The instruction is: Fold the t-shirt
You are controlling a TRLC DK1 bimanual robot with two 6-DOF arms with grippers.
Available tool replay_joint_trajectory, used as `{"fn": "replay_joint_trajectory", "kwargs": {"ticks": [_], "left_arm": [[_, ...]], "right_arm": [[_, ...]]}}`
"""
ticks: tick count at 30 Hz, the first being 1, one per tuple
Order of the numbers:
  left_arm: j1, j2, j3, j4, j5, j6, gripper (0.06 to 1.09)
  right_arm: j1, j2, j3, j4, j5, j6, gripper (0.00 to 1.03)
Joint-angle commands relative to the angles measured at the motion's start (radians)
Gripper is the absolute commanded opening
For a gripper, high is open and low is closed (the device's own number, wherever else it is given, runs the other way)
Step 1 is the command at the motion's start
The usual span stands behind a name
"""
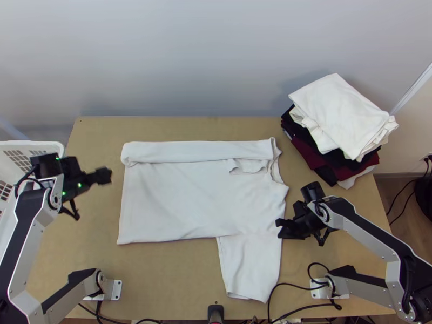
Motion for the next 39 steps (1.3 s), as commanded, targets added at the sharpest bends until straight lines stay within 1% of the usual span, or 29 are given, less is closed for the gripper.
{"fn": "replay_joint_trajectory", "kwargs": {"ticks": [1,3,7,8,11,15,16,17,23,26,29,31,35,37,39], "left_arm": [[0.01,-0.014,-0.035,-0.157,0.031,0.263,1.02],[0.035,-0.031,-0.061,-0.229,0.035,0.404,1.02],[0.073,-0.035,-0.104,-0.464,0.034,0.7,1.02],[0.09,-0.037,-0.121,-0.473,0.035,0.745,1.02],[0.096,-0.02,-0.153,-0.517,0.034,0.797,1.02],[0.056,0.021,-0.187,-0.56,0.034,0.806,1.01],[0.038,0.034,-0.192,-0.58,0.034,0.803,0.98],[0.018,0.043,-0.195,-0.609,0.032,0.804,0.98],[-0.036,0.087,-0.232,-0.591,0.023,0.789,0.97],[-0.039,0.11,-0.245,-0.551,0.021,0.783,0.97],[-0.039,0.142,-0.255,-0.519,0.023,0.783,0.84],[-0.036,0.153,-0.258,-0.498,0.023,0.78,0.81],[-0.039,0.159,-0.267,-0.474,0.037,0.78,0.67],[-0.044,0.164,-0.278,-0.465,0.044,0.78,0.64],[-0.05,0.169,-0.29,-0.462,0.054,0.781,0.64]], "right_arm": [[0.004,-0.002,-0.03,0.01,0.005,-0.015,0.03],[0.005,-0.006,-0.03,0.008,0.005,-0.013,0.03],[-0.001,-0.014,-0.03,0.008,0.003,-0.013,0.03],[-0.001,-0.015,-0.03,0.008,0.003,-0.012,0.03],[0.001,-0.014,-0.033,0.01,0.003,-0.012,0.03],[0.007,-0.015,-0.03,0.01,0.003,-0.004,0.03],[0.007,-0.019,-0.03,0.01,0.005,-0.004,0.03],[0.007,-0.02,-0.03,0.008,0.005,-0.004,0.03],[0.005,-0.026,-0.033,0.0,0.006,-0.004,0.03],[0.008,-0.031,-0.032,0.0,0.006,-0.004,0.03],[0.008,-0.037,-0.029,0.002,0.006,-0.004,0.03],[0.008,-0.038,-0.03,0.002,0.008,-0.004,0.03],[0.008,-0.042,-0.04,0.004,0.008,-0.004,0.03],[0.008,-0.043,-0.046,0.005,0.009,-0.004,0.03],[0.007,-0.045,-0.049,0.005,0.009,-0.004,0.03]]}}
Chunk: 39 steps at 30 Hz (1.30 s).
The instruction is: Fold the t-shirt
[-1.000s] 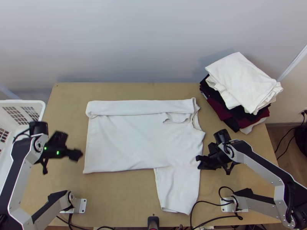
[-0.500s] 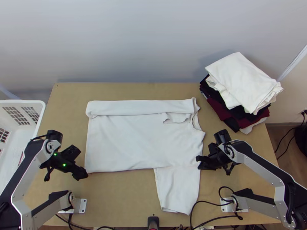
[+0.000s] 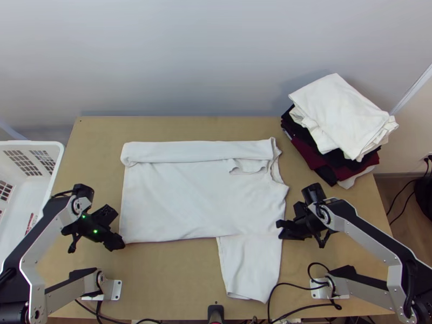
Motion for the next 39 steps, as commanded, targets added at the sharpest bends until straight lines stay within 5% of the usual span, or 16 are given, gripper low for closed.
{"fn": "replay_joint_trajectory", "kwargs": {"ticks": [1,2,7,21,39], "left_arm": [[-0.017,0.018,-0.045,0.005,0.017,0.013,0.64],[-0.019,0.019,-0.048,0.007,0.022,0.013,0.62],[-0.02,0.004,-0.063,0.036,0.082,0.019,0.1],[0.153,0.025,-0.036,0.052,0.085,0.163,0.1],[-0.019,-0.064,0.204,0.028,0.183,-0.105,0.1]], "right_arm": [[0.005,-0.018,-0.031,0.003,0.008,-0.001,0.03],[0.005,-0.018,-0.032,0.004,0.008,-0.001,0.03],[0.005,-0.025,-0.031,0.006,0.01,-0.001,0.03],[-0.096,-0.103,-0.039,0.0,0.062,-0.113,0.03],[0.137,-0.303,0.213,-0.077,0.061,-0.029,0.03]]}}
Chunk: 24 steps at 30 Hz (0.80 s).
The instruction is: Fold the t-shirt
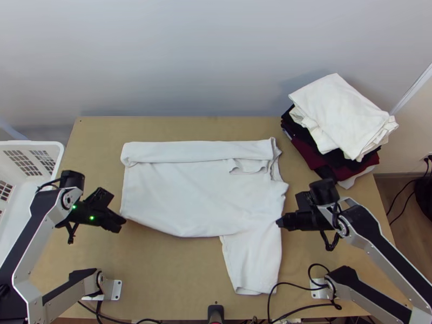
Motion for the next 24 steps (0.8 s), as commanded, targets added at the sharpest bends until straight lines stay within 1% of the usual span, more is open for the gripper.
{"fn": "replay_joint_trajectory", "kwargs": {"ticks": [1,9,18,24], "left_arm": [[-0.007,0.028,0.054,0.011,0.013,-0.045,0.1],[0.037,0.154,0.169,0.078,0.012,-0.086,0.1],[0.065,0.246,0.29,0.086,0.012,-0.098,0.1],[0.065,0.314,0.382,0.087,0.012,-0.117,0.1]], "right_arm": [[0.01,-0.008,0.065,-0.015,0.004,0.019,0.03],[-0.032,0.055,0.151,0.017,0.008,0.01,0.03],[-0.13,0.155,0.223,0.1,0.017,0.005,0.03],[-0.138,0.235,0.312,0.132,0.017,0.01,0.03]]}}
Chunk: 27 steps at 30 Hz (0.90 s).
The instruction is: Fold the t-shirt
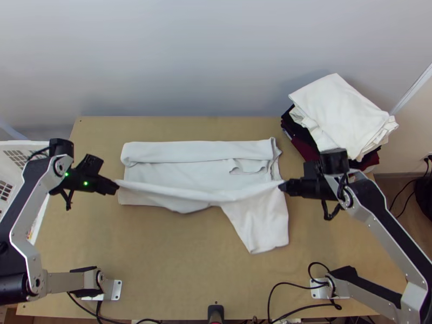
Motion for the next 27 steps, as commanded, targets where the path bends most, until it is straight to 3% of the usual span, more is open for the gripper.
{"fn": "replay_joint_trajectory", "kwargs": {"ticks": [1,14,27], "left_arm": [[0.006,0.053,0.072,0.001,0.008,-0.022,0.1],[0.003,0.323,0.383,0.004,0.007,-0.086,0.1],[0.004,0.573,0.681,-0.033,-0.01,-0.142,0.1]], "right_arm": [[-0.008,0.055,0.081,0.023,0.003,0.01,0.03],[-0.053,0.418,0.38,0.117,0.023,0.007,0.03],[-0.067,0.785,0.716,0.118,0.07,-0.009,0.03]]}}
